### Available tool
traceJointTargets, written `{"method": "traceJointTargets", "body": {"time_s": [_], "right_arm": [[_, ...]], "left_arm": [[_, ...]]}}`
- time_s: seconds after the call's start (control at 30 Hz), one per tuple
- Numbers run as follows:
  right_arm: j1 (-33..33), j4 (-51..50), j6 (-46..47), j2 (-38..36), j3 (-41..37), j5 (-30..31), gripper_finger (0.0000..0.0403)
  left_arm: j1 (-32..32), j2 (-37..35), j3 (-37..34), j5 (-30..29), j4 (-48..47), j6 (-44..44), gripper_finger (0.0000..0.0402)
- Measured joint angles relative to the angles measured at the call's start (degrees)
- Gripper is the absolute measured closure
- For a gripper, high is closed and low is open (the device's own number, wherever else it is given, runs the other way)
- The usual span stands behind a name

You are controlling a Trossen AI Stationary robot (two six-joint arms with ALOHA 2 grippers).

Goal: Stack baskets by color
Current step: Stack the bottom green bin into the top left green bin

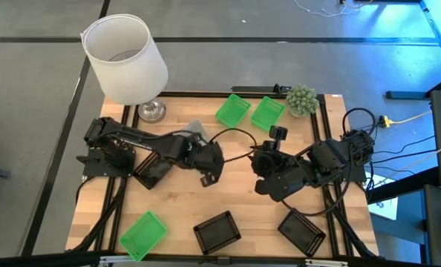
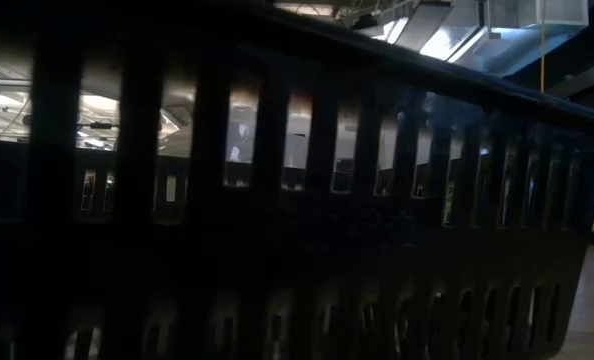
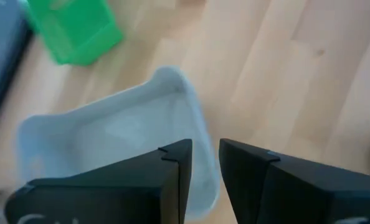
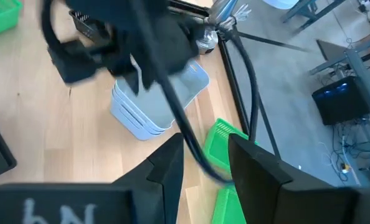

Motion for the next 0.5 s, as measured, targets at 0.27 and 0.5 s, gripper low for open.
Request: {"method": "traceJointTargets", "body": {"time_s": [0.27, 0.5], "right_arm": [[0.21, 0.12, 5.39, -4.44, -6.96, 0.26, 0.0276], [2.18, 7.44, 6.07, -6.75, -17.47, -1.96, 0.0276]], "left_arm": [[-9.27, -0.05, 7.45, -2.43, -16.29, -8.89, 0.0332], [-19.94, -1.27, 8.02, 2.86, -26.10, -27.22, 0.0333]]}}
